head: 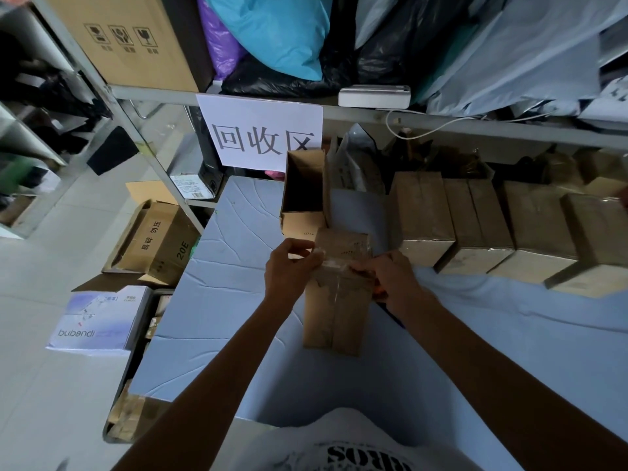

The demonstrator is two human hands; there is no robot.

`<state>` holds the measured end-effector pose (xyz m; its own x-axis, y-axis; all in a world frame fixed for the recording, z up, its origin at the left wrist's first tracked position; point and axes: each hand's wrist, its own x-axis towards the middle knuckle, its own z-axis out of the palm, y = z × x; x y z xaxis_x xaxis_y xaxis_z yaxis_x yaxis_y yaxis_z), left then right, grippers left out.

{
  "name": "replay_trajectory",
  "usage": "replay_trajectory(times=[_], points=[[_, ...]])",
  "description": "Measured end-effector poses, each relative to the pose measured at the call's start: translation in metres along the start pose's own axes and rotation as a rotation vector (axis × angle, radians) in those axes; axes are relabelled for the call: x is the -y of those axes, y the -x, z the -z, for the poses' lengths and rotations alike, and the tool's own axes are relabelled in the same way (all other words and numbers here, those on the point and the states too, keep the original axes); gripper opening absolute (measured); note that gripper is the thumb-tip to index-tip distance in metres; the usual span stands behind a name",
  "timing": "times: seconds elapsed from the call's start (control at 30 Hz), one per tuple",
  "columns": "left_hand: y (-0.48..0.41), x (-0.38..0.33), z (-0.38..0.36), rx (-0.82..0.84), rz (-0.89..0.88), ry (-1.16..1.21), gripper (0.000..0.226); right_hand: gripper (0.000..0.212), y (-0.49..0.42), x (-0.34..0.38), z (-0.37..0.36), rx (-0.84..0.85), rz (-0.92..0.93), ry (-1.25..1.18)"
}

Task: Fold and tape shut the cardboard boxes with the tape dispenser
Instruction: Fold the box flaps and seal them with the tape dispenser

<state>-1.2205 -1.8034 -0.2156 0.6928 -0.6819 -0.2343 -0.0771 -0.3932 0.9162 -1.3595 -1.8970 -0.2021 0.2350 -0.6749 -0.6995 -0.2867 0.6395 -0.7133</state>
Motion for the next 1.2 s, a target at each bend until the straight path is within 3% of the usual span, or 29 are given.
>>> replay_trajectory(times=[0.13, 0.23, 0.27, 0.3, 0.4, 0.5, 0.63, 0.83, 0.97, 1.2], points=[[0.000, -0.007, -0.001, -0.011, -0.044, -0.116, 0.028, 0.059, -0.003, -0.002, -0.010, -0.106, 0.044, 0.071], [0.002, -0.011, -0.004, -0.065, -0.046, -0.200, 0.029, 0.117, 0.007, -0.004, -0.024, -0.183, 0.160, 0.433], [0.003, -0.011, -0.005, -0.083, -0.037, -0.192, 0.027, 0.121, 0.009, -0.002, -0.026, -0.189, 0.183, 0.487], [0.002, -0.011, -0.005, -0.094, -0.022, -0.173, 0.024, 0.111, 0.010, 0.000, -0.025, -0.181, 0.191, 0.456], [-0.002, -0.014, -0.002, -0.083, 0.050, -0.097, 0.021, 0.054, 0.010, 0.014, -0.013, -0.084, 0.078, 0.144], [-0.006, -0.017, -0.001, -0.042, 0.026, -0.137, 0.021, 0.036, 0.017, 0.023, -0.002, 0.000, -0.026, 0.031], [-0.007, -0.018, -0.002, -0.045, -0.073, -0.271, 0.020, 0.027, 0.025, 0.024, -0.005, -0.042, 0.047, 0.012], [-0.012, -0.028, 0.001, -0.018, -0.048, -0.279, 0.023, 0.025, 0.024, 0.027, -0.004, 0.000, 0.016, -0.019], [-0.011, -0.031, 0.001, -0.033, -0.050, -0.282, 0.019, 0.007, 0.023, 0.025, -0.008, -0.014, 0.062, 0.032], [-0.010, -0.033, 0.004, 0.039, -0.051, -0.255, 0.022, 0.044, 0.025, 0.020, -0.013, -0.023, 0.125, 0.069]])
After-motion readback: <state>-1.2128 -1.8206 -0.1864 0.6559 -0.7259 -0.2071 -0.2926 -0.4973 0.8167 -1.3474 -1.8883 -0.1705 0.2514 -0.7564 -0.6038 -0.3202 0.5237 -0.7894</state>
